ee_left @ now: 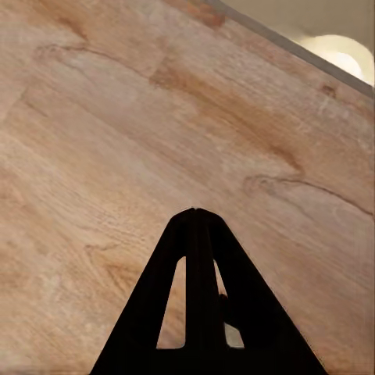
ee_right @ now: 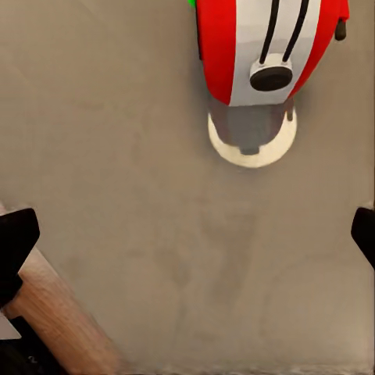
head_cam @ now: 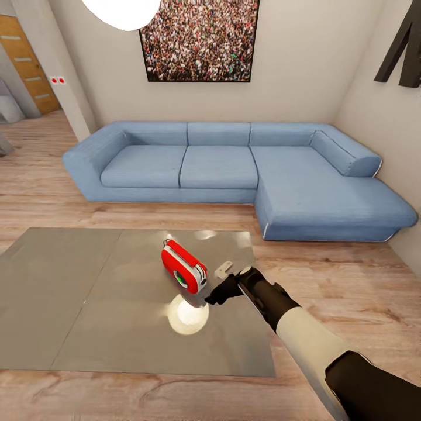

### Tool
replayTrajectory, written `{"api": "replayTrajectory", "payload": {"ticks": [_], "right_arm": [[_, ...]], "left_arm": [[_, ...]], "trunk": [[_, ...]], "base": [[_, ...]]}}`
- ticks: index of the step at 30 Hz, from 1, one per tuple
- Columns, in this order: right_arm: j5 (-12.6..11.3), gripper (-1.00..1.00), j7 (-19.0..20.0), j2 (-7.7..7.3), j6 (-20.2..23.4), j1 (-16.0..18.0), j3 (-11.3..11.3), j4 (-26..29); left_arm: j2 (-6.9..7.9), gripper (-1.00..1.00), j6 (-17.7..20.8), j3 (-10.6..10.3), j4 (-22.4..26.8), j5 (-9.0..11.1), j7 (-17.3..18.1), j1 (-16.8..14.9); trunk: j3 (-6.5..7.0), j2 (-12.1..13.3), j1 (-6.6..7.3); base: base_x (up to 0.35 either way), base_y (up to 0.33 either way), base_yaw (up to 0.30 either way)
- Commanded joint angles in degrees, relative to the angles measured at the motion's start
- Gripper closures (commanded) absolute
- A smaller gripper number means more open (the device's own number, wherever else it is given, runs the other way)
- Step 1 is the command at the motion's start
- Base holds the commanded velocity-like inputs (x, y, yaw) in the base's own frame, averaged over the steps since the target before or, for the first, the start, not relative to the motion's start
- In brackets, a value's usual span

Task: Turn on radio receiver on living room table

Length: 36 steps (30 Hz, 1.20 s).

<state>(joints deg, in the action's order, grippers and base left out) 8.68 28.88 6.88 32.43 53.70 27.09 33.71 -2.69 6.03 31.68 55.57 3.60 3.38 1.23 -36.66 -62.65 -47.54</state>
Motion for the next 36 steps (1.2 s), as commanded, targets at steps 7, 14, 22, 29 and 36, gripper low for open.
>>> {"api": "replayTrajectory", "payload": {"ticks": [7, 14, 22, 29, 36], "right_arm": [[0.8, -1.0, -6.13, -0.85, -9.29, 0.0, -0.08, -18.8], [-2.03, -1.0, -17.16, -3.53, -30.14, -4.56, -0.59, -37.86], [-12.94, -1.0, -17.79, -9.03, -33.96, -14.29, -0.55, -38.27], [-13.42, -1.0, -21.73, -9.6, -36.28, -25.12, -0.55, -38.28], [-13.44, -1.0, -22.49, -9.1, -36.18, -29.36, -0.5, -38.23]], "left_arm": [[3.21, 1.0, -0.86, -0.52, -8.33, -4.2, 0.16, 0.0], [8.83, 1.0, -13.95, -0.62, -26.63, -6.93, 0.65, 0.0], [12.26, 1.0, -22.97, -1.15, -37.95, -9.73, 1.29, 0.0], [13.47, 1.0, -27.58, -2.03, -42.4, -10.08, 5.48, 0.0], [13.79, 1.0, -29.29, -4.71, -45.27, -15.12, 5.81, 0.0]], "trunk": [[1.26, 2.82, 1.54], [2.52, 5.63, 3.08], [3.96, 8.84, 4.84], [5.21, 11.65, 6.38], [6.11, 13.65, 7.47]], "base": [[-0.001, 0.0, 0.0], [0.0, 0.0, 0.0], [0.0, 0.0, 0.0], [0.0, 0.0, 0.0], [0.0, 0.0, 0.0]]}}
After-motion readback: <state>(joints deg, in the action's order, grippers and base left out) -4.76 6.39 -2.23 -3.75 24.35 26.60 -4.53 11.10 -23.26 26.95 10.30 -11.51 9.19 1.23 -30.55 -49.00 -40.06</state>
